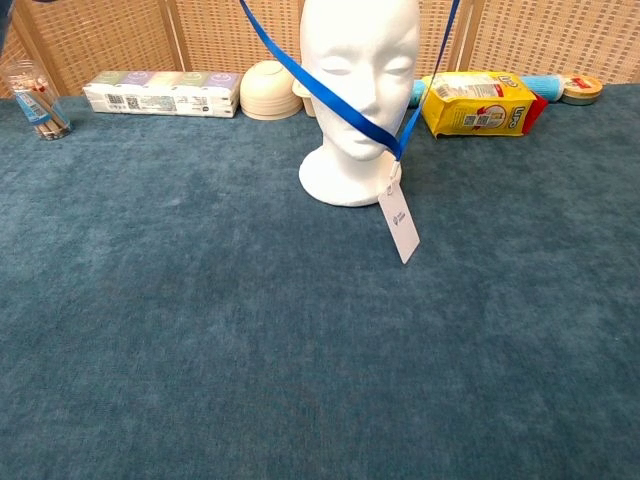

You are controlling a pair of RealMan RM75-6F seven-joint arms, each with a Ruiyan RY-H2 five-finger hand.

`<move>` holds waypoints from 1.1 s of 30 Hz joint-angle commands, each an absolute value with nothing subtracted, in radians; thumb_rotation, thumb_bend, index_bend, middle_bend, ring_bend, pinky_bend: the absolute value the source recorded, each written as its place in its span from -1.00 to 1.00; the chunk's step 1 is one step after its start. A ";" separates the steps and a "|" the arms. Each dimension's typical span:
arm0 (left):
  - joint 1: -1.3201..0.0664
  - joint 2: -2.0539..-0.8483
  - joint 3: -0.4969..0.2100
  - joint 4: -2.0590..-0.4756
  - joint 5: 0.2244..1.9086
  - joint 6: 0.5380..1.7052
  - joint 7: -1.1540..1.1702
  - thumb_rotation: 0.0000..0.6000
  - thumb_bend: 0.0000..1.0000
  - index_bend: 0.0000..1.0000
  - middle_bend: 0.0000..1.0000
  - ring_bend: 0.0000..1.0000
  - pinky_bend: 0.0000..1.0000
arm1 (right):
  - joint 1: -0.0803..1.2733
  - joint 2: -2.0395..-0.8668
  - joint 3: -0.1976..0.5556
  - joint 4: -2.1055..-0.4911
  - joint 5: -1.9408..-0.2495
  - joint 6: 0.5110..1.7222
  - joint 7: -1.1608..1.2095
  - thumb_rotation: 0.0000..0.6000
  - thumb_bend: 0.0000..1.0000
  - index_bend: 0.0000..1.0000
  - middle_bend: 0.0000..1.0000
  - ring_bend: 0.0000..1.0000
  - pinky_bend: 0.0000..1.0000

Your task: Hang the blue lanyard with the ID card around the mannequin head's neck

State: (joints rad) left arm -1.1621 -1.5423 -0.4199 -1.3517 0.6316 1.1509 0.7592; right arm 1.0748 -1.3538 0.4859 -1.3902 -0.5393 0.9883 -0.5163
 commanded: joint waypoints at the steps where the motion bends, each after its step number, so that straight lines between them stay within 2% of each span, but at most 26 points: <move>1: -1.167 -1.552 -0.418 -1.335 0.628 1.145 0.762 0.59 -0.13 0.48 1.00 1.00 1.00 | 1.091 -1.360 0.480 -1.366 -0.521 0.971 -0.530 1.00 0.13 0.42 0.83 1.00 1.00; 15: -1.179 -1.580 -0.411 -1.281 0.630 1.123 0.772 0.58 -0.16 0.48 1.00 1.00 1.00 | 1.145 -1.378 0.458 -1.287 -0.449 0.903 -0.561 1.00 0.12 0.40 0.83 1.00 1.00; 22: -1.183 -1.583 -0.411 -1.284 0.613 1.117 0.791 0.59 -0.34 0.48 1.00 1.00 1.00 | 1.154 -1.364 0.445 -1.281 -0.431 0.872 -0.563 0.97 0.12 0.26 0.81 1.00 1.00; 24: -1.183 -1.585 -0.410 -1.284 0.613 1.119 0.793 0.56 -0.38 0.48 1.00 1.00 1.00 | 1.156 -1.361 0.441 -1.278 -0.431 0.869 -0.563 0.73 0.11 0.19 0.81 1.00 1.00; 26: -1.183 -1.586 -0.410 -1.284 0.614 1.122 0.794 0.53 -0.42 0.48 1.00 1.00 1.00 | 1.157 -1.357 0.436 -1.277 -0.431 0.863 -0.561 0.22 0.08 0.14 0.81 1.00 1.00; 29: -1.184 -1.585 -0.411 -1.286 0.618 1.128 0.797 0.51 -0.46 0.48 1.00 1.00 1.00 | 1.155 -1.346 0.435 -1.278 -0.425 0.848 -0.550 -0.29 0.06 0.10 0.81 1.00 1.00; 33: -1.184 -1.580 -0.412 -1.293 0.615 1.130 0.806 0.51 -0.47 0.48 1.00 1.00 1.00 | 1.158 -1.331 0.429 -1.282 -0.410 0.831 -0.546 -0.61 0.05 0.08 0.81 1.00 1.00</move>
